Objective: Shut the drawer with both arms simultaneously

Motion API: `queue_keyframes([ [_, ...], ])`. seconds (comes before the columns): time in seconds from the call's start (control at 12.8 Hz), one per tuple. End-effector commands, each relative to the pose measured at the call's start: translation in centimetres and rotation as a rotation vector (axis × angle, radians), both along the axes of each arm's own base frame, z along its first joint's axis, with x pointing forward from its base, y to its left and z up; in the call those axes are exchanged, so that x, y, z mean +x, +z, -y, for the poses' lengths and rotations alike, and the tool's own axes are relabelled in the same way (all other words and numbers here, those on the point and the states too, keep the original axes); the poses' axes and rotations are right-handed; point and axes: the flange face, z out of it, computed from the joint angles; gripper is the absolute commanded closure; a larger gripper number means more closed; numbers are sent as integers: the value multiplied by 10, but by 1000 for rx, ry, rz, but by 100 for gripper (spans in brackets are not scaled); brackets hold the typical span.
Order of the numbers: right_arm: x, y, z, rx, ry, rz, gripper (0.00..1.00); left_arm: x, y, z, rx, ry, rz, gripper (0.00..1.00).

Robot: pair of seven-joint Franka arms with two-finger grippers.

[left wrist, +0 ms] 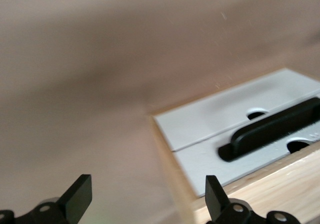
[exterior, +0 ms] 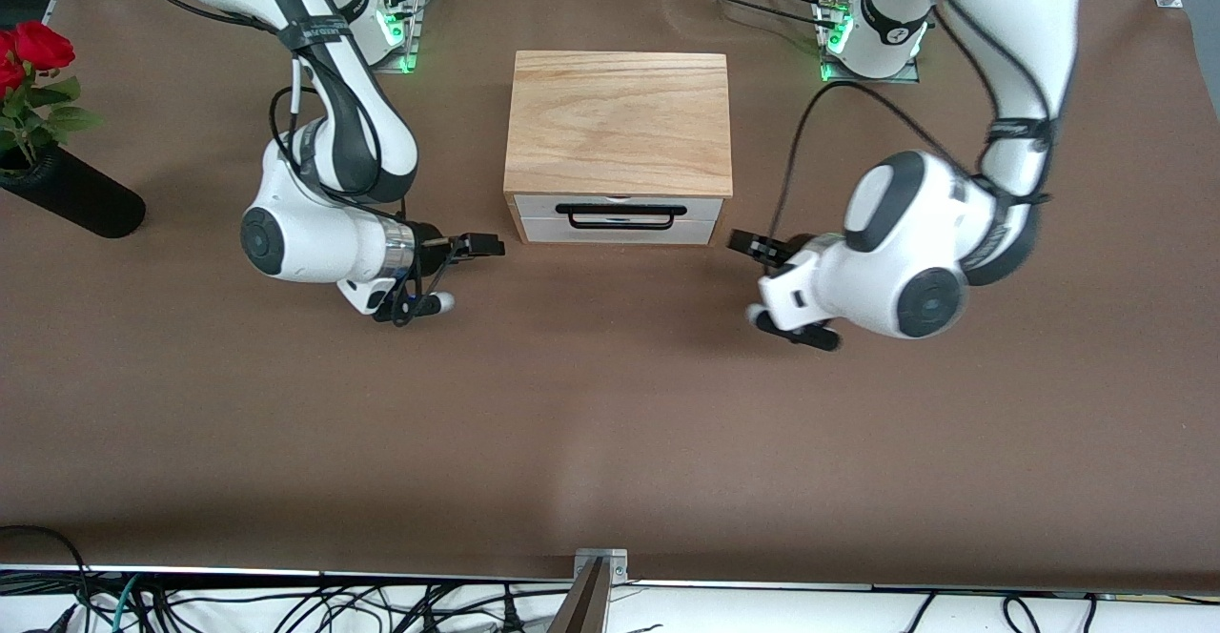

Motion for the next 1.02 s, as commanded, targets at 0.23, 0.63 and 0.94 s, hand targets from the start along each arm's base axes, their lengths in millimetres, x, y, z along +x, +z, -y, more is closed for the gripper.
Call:
queue_keyframes([
  [0.23,4,14,10,0,-4,15,0,-1,129,-79,223,-10,265,0],
  [0.63,19,132,114,-211,33,157,0,-34,217,-163,306,134,393,0],
  [0.94,-11,224,166,-388,86,255,0,-82,226,-191,265,191,378,0],
])
